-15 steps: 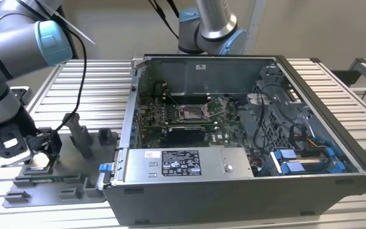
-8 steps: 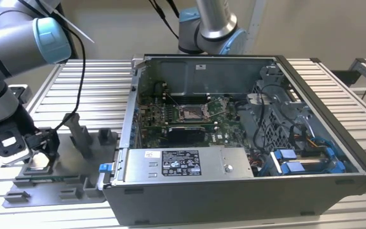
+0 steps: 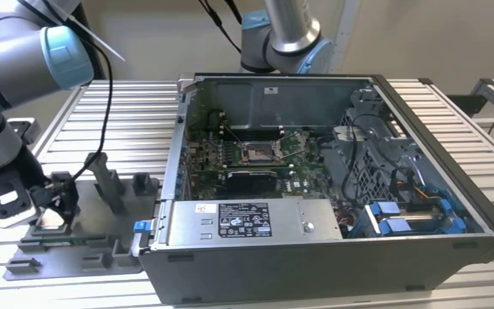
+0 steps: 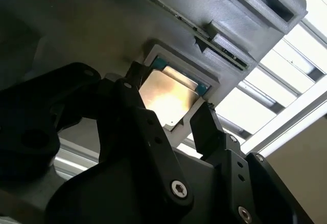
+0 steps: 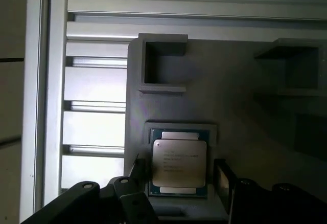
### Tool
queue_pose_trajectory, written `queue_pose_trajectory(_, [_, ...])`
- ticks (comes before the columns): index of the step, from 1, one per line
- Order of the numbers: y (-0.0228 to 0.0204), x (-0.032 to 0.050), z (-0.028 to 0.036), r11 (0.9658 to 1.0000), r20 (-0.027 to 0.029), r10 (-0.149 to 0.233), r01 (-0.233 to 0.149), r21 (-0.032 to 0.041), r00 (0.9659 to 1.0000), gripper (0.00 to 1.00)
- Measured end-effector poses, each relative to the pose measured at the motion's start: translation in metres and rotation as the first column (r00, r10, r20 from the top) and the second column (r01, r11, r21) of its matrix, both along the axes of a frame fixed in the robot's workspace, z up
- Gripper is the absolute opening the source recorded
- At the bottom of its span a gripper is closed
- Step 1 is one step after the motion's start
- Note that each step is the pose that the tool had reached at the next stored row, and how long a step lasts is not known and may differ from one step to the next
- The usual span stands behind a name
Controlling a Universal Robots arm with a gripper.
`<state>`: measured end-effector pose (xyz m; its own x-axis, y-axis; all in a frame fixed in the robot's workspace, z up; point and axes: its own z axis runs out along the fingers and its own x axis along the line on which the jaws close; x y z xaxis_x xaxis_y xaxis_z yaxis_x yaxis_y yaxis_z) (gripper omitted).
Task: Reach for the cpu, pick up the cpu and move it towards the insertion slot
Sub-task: 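Pick up the cpu and move it towards the insertion slot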
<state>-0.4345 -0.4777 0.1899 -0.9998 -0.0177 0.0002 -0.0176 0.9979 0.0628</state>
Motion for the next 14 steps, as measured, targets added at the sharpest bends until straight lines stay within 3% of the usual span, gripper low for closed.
queue_pose_trajectory(8, [-0.0006, 0.0000, -0.0012, 1.0000, 0.0000, 0.000, 0.000, -0.0001, 1.0000, 1.00])
queue_pose_trajectory(14, [0.0022, 0.0001, -0.0014, 1.0000, 0.0001, 0.000, 0.000, 0.0000, 1.0000, 1.00])
